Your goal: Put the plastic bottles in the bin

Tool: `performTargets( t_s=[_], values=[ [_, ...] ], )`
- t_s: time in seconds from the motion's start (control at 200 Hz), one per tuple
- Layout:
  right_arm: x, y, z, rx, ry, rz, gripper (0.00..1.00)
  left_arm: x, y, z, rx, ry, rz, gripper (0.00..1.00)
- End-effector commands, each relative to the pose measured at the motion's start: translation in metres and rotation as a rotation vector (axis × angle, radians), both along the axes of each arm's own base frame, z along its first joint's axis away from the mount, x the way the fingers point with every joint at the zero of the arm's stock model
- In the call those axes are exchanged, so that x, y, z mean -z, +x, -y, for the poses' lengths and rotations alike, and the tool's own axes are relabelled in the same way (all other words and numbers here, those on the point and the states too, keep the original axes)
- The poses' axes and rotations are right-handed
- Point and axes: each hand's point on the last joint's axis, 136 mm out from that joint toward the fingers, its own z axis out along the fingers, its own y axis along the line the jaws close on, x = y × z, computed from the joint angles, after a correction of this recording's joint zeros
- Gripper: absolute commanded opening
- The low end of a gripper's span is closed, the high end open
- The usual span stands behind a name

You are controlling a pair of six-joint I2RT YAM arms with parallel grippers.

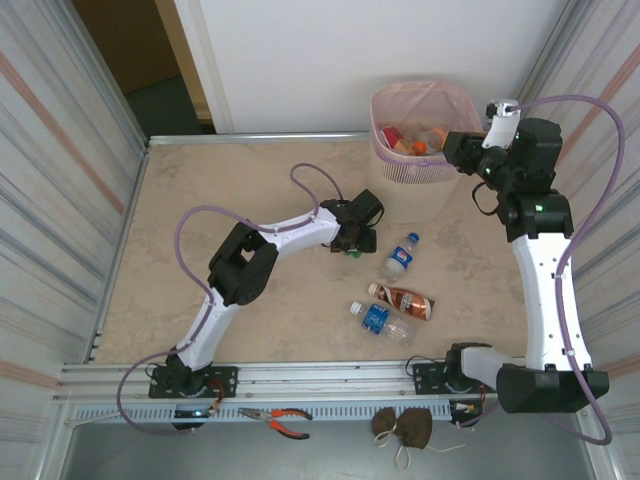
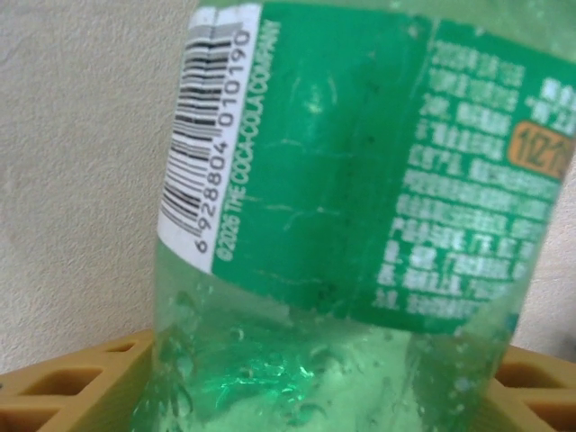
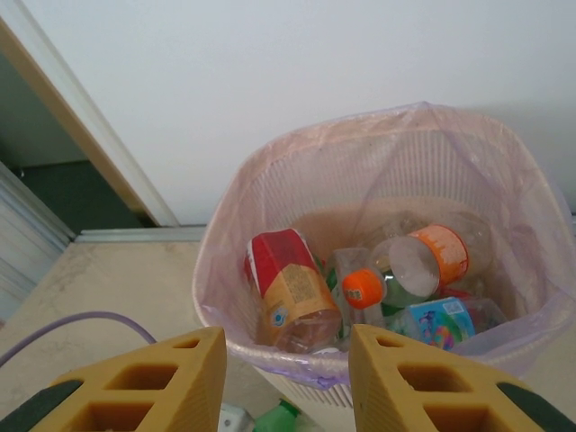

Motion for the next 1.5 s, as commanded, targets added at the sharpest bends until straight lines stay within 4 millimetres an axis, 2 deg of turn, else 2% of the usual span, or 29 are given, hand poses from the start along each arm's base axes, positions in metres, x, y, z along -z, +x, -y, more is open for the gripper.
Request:
performTargets(
  t_s=[0.0,0.205,0.346,0.531,0.546,0.561,0.706,0.887,1.022,1.112,1.368,1.493],
  values=[
    [-0.002,-0.004,-0.001,-0.007,0.035,0.002,0.39,-0.006,-0.008,-0.004,0.022,0.01,-0.014,0.67],
    [-0.002,-0.003,-0.002,-0.01,0.045,0.002,0.38,-0.011,-0.007,-0.005,0.024,0.012,-0.001,0.63],
    [-0.002,-0.003,-0.003,-0.013,0.048,0.003,0.38,-0.021,-0.004,-0.009,0.037,0.019,0.036,0.6],
    [-0.002,-0.003,-0.006,-0.022,0.053,0.002,0.38,-0.046,-0.001,-0.026,0.059,0.042,0.145,0.57],
    [-0.003,-0.003,-0.006,-0.023,0.055,0.002,0.38,-0.043,-0.002,-0.028,0.063,0.048,0.149,0.57],
    [-0.002,-0.002,-0.007,-0.024,0.055,0.0,0.38,-0.054,-0.001,-0.028,0.064,0.03,0.174,0.57],
    [-0.003,-0.004,-0.013,-0.049,0.08,-0.005,0.38,-0.086,-0.007,-0.032,0.142,-0.042,0.294,0.56],
    [-0.005,-0.011,-0.029,-0.112,0.15,-0.033,0.38,-0.142,-0.019,-0.034,0.289,-0.158,0.504,0.56],
    [-0.007,-0.019,-0.048,-0.172,0.22,-0.074,0.43,-0.189,-0.04,-0.027,0.476,-0.261,0.658,0.56],
    [-0.007,-0.025,-0.064,-0.224,0.25,-0.106,0.47,-0.213,-0.057,-0.022,0.593,-0.318,0.732,0.56],
    [-0.001,-0.038,-0.095,-0.304,0.338,-0.203,0.55,-0.268,-0.082,-0.02,0.727,-0.427,0.886,0.54],
    [-0.002,-0.044,-0.109,-0.352,0.364,-0.24,0.58,-0.284,-0.086,-0.019,0.74,-0.456,0.919,0.54]
  ],
)
